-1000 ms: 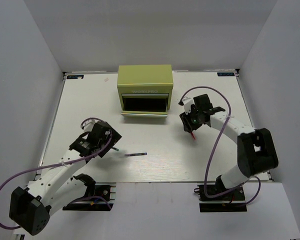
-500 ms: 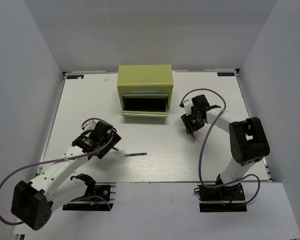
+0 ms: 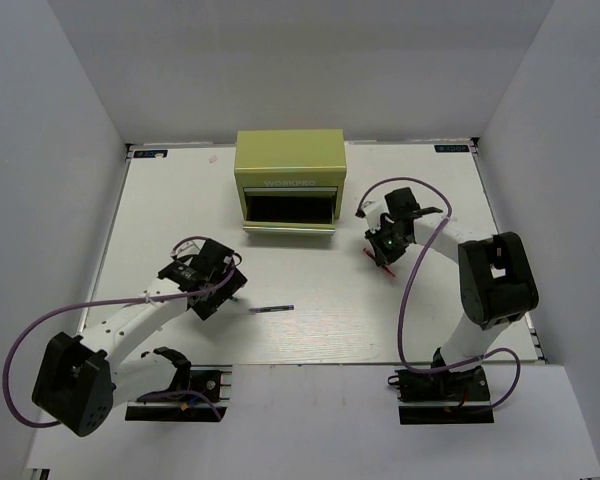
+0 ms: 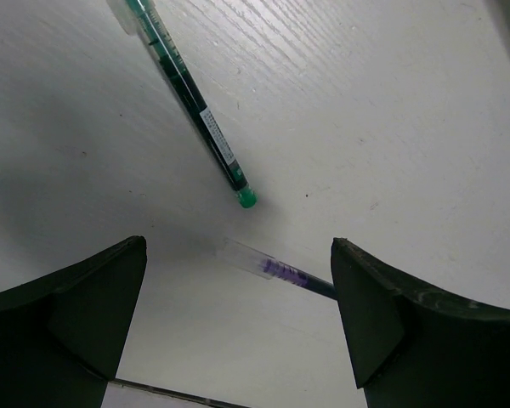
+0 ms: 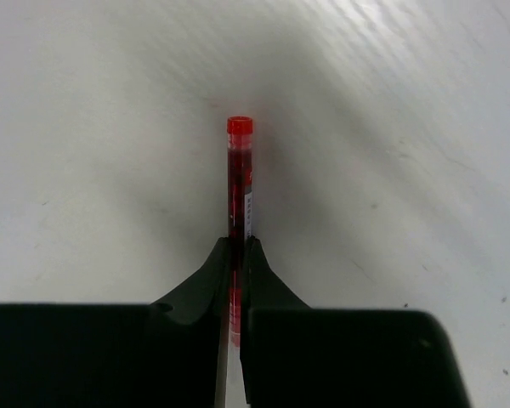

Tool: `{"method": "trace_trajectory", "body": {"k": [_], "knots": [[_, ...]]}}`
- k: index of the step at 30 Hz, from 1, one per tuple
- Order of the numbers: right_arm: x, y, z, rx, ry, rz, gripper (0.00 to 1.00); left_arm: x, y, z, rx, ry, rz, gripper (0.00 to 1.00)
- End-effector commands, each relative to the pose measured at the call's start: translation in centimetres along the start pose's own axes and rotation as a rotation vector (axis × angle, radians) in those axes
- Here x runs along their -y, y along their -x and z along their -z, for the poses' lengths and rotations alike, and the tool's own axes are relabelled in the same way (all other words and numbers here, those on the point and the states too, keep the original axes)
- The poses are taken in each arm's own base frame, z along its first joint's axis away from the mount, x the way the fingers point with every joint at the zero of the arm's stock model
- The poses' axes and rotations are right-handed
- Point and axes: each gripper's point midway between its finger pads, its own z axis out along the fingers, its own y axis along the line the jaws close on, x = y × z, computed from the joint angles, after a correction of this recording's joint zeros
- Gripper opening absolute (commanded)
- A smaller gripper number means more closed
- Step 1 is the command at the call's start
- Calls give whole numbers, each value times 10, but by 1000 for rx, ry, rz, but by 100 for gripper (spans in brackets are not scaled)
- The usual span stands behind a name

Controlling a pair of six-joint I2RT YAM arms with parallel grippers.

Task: Sort the stationery into containers
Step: Pick up the pen from the center of the board, then place the pen in the drawer.

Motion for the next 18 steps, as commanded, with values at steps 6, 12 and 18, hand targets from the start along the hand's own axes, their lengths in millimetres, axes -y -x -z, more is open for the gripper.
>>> {"method": "trace_trajectory", "body": {"k": [6, 12, 18], "knots": [[-45, 102, 76, 297, 202, 555, 0, 24, 11, 5, -12, -31, 61, 100], [-93, 176, 105, 464, 276, 843, 0, 25, 19, 4, -24, 14, 109, 100], [-121, 247, 98, 541, 246, 902, 0, 20, 24, -2, -35, 73, 124, 100]]}}
